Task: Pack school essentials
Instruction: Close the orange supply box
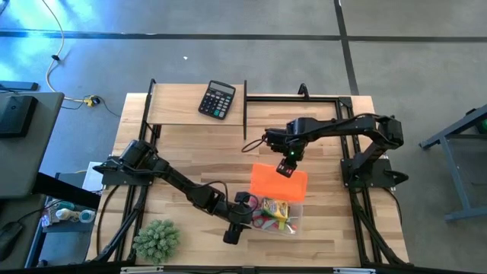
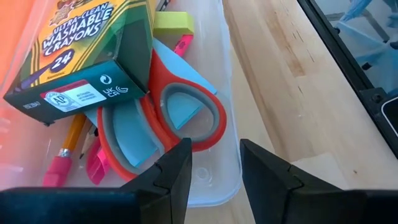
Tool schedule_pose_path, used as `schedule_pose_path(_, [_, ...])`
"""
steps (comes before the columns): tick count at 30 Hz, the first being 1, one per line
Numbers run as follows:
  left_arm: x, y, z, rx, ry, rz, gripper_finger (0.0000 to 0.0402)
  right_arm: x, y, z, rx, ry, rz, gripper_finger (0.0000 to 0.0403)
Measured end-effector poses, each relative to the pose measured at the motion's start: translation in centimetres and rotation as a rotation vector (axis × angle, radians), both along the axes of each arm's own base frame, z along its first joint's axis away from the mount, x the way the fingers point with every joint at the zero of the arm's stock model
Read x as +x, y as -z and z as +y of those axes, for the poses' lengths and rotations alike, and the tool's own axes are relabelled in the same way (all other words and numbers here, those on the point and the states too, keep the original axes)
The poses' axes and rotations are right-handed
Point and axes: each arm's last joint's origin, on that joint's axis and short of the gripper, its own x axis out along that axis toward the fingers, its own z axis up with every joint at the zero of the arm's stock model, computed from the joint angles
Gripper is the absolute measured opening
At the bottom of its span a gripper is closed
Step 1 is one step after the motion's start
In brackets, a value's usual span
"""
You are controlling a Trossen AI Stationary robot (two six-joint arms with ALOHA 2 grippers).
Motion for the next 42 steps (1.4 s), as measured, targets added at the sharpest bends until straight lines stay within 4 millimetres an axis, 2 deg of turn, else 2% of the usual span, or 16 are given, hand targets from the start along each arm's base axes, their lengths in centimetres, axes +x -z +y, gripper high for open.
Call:
schedule_pose_path(5, [0.0,0.0,0.0,-0.002,-0.002,0.001,0.0122,0.0,-0.3,0.5,-0.004,0.005,0.006,0.0143])
schedule_pose_path(13, [0.1,0.0,0.2,0.009,-0.031,-0.005,0.0122,0.7,-2.7,0.7,-0.017,0.016,-0.043,0.0144])
schedule_pose_path(32, [0.1,0.0,0.4,-0.016,-0.15,-0.009,0.0122,0.7,-3.2,3.6,-0.032,0.039,-0.019,0.0144])
schedule_pose_path(39, [0.2,0.0,0.8,0.001,-0.21,-0.023,0.0122,1.4,-5.6,4.7,-0.017,0.019,-0.092,0.0144])
schedule_pose_path(42, [0.3,0.2,1.4,0.031,-0.253,-0.027,0.0122,1.6,-5.5,5.0,-0.038,0.024,-0.094,0.0144])
